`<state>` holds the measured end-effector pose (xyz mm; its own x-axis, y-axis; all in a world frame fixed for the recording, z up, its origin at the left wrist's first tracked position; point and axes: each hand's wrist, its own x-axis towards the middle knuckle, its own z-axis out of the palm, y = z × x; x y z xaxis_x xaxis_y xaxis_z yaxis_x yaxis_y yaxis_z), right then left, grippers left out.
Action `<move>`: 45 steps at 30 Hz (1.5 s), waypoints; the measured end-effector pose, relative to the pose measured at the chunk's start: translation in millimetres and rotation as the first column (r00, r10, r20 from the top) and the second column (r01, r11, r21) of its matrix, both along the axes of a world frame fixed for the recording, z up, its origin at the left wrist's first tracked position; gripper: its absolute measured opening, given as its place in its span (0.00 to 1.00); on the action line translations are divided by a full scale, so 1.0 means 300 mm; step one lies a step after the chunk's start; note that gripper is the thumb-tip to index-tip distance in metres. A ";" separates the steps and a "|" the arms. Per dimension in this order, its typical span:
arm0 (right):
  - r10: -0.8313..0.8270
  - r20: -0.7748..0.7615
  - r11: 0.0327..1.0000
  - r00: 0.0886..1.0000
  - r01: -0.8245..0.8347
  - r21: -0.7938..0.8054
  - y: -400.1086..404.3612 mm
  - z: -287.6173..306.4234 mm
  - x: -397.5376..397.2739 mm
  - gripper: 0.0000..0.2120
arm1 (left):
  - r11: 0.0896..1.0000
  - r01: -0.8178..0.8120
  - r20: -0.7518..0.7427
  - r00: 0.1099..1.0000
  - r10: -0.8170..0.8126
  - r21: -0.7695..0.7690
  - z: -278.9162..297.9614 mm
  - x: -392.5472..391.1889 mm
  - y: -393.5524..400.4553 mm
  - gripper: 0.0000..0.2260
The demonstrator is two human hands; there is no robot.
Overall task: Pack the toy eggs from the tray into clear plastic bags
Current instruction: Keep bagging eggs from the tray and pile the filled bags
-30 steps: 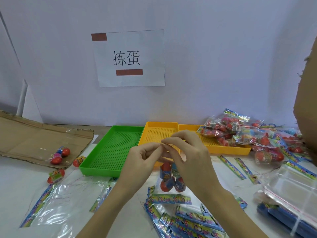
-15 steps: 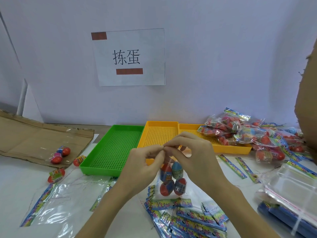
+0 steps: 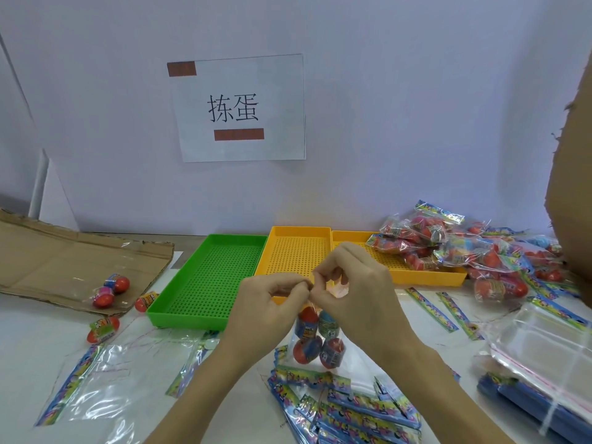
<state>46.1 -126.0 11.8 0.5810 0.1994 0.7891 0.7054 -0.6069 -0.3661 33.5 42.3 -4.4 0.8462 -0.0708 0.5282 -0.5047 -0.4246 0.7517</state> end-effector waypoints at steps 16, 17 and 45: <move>-0.359 -0.549 0.933 0.755 0.279 -0.226 -0.306 -0.041 0.167 0.11 | 0.935 -0.065 -0.312 0.949 -0.050 -0.348 0.009 0.037 0.053 0.16; -0.360 -0.535 0.933 0.764 0.288 -0.216 -0.294 -0.046 0.169 0.09 | 0.934 -0.066 -0.321 0.946 -0.053 -0.350 0.009 0.037 0.055 0.16; 0.424 -0.724 0.861 0.543 0.006 0.509 -0.111 -0.032 0.089 0.07 | 0.804 -0.038 -0.481 0.818 -0.315 -0.593 0.014 0.052 0.062 0.14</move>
<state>72.7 -159.4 2.2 0.9793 0.1966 0.0475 0.0722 -0.1204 -0.9901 49.0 60.7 -0.1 0.9981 -0.0577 -0.0234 0.0343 0.1960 0.9800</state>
